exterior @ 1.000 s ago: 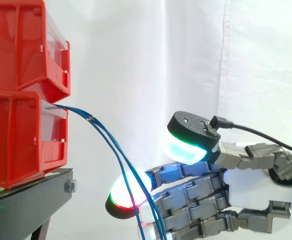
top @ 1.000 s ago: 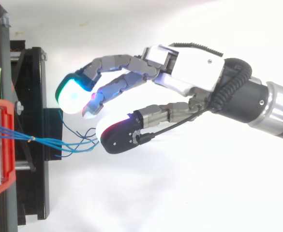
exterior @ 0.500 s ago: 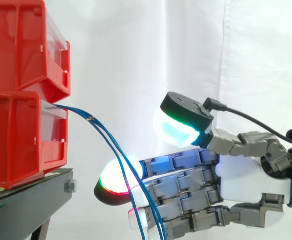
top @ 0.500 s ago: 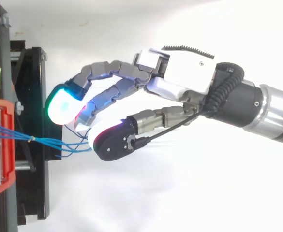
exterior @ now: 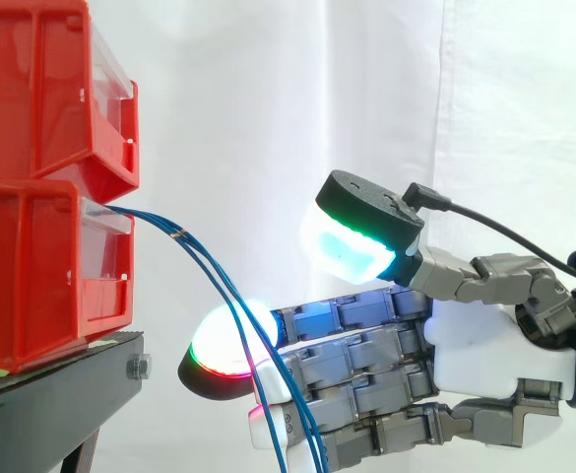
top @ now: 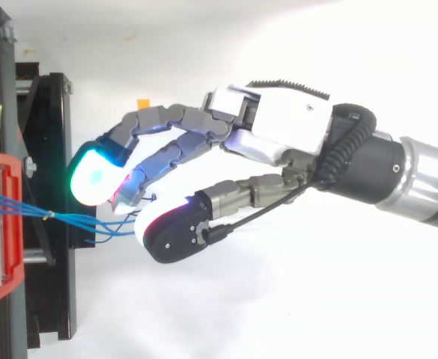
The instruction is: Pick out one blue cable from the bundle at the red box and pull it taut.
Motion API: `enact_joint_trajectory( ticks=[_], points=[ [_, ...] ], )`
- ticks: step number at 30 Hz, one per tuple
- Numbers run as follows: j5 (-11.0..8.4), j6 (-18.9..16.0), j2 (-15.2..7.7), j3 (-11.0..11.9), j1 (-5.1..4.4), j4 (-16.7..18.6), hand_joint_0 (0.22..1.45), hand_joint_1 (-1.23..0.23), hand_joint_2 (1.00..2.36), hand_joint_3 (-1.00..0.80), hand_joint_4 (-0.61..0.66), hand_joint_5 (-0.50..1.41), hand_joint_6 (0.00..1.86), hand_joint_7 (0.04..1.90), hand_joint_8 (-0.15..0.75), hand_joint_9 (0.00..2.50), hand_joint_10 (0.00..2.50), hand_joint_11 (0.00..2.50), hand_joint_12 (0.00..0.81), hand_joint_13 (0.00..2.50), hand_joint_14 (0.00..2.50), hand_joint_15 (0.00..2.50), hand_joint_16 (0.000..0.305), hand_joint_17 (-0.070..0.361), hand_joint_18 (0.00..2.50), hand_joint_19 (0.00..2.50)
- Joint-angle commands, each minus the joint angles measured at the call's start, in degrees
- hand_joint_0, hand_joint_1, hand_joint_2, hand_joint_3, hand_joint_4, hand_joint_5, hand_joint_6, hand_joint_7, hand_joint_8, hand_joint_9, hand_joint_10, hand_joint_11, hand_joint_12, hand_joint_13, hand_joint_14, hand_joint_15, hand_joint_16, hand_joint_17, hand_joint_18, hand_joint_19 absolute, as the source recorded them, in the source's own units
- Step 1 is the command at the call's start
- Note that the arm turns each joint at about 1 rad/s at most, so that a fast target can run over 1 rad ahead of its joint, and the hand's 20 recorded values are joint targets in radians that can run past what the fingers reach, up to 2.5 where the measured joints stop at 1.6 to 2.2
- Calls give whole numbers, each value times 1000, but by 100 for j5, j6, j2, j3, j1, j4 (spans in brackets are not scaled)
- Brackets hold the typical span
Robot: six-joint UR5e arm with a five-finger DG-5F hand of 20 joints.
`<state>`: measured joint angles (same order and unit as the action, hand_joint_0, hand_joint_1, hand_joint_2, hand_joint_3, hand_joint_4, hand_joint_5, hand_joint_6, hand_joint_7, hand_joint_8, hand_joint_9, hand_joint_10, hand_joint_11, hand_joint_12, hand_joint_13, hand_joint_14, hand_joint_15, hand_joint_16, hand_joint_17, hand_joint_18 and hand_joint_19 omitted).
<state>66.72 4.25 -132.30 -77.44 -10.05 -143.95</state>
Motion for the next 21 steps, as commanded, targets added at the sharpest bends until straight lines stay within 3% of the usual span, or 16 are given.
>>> enact_joint_trajectory(
  ticks=[1, 21],
  points=[
    [34, -11, 2, 1, -6, 7, 604, -615, 1005, -446, 234, -148, 503, 858, 270, 857, 20, 499, 334, 782, 16, 405, 43, 96, 652, 436],
    [61, -11, 2, 10, -41, 78, 608, -616, 1005, -447, 235, -147, 503, 862, 270, 857, 18, 502, 335, 783, 16, 401, 42, 96, 648, 435]
  ],
)
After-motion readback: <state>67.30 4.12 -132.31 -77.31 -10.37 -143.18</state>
